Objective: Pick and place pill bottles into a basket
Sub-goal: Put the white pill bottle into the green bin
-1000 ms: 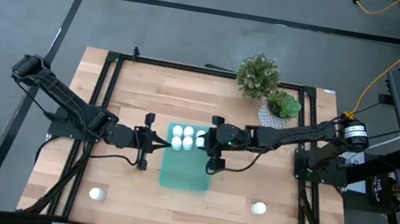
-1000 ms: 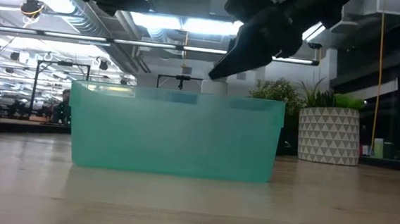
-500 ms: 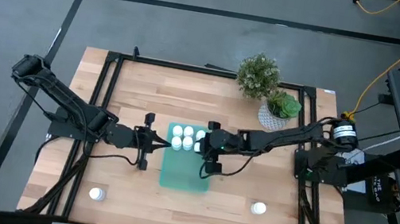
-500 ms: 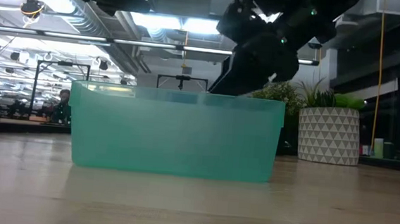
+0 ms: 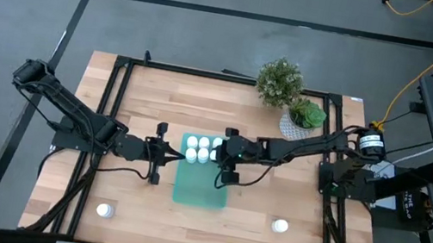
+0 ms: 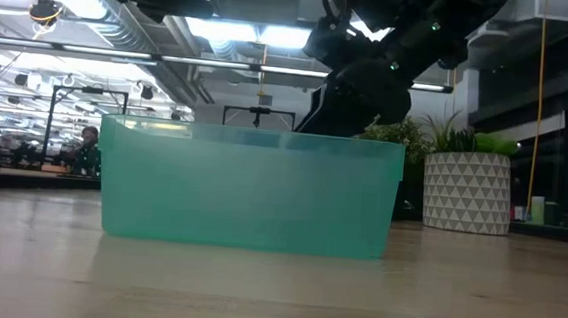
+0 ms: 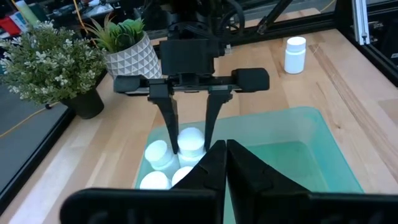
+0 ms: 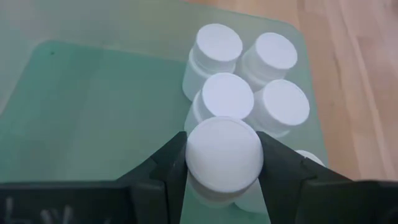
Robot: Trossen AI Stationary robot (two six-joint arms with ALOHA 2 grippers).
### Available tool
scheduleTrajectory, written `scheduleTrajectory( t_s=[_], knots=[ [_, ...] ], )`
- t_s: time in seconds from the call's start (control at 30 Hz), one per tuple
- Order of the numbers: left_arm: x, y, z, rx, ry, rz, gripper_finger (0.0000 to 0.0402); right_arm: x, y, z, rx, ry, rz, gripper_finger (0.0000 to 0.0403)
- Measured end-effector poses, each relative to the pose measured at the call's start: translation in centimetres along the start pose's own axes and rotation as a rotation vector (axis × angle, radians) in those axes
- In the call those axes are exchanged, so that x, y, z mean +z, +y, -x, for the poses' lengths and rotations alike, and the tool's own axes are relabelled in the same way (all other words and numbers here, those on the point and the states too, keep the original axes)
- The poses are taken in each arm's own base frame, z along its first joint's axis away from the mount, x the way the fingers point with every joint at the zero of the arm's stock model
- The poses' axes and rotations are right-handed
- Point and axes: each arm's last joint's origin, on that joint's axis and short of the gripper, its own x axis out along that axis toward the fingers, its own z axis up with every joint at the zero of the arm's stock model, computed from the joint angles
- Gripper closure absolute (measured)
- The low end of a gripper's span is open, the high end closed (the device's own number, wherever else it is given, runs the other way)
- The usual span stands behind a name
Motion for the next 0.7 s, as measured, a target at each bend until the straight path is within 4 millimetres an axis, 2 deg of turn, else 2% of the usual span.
scheduleTrajectory(
  t_s=[0.4,0.5,0.7],
  knots=[
    [0.0,0.0,0.0,0.000,0.000,0.008,0.0394,-1.2,0.3,-0.2,0.029,0.002,-0.031,0.0251],
    [0.0,0.0,0.0,0.000,0.000,0.008,0.0395,-0.7,0.2,-0.2,0.020,-0.052,-0.027,0.0251],
    [0.0,0.0,0.0,0.000,0.001,0.008,0.0400,-0.8,0.2,-0.2,0.021,-0.046,-0.030,0.0251]
  ],
)
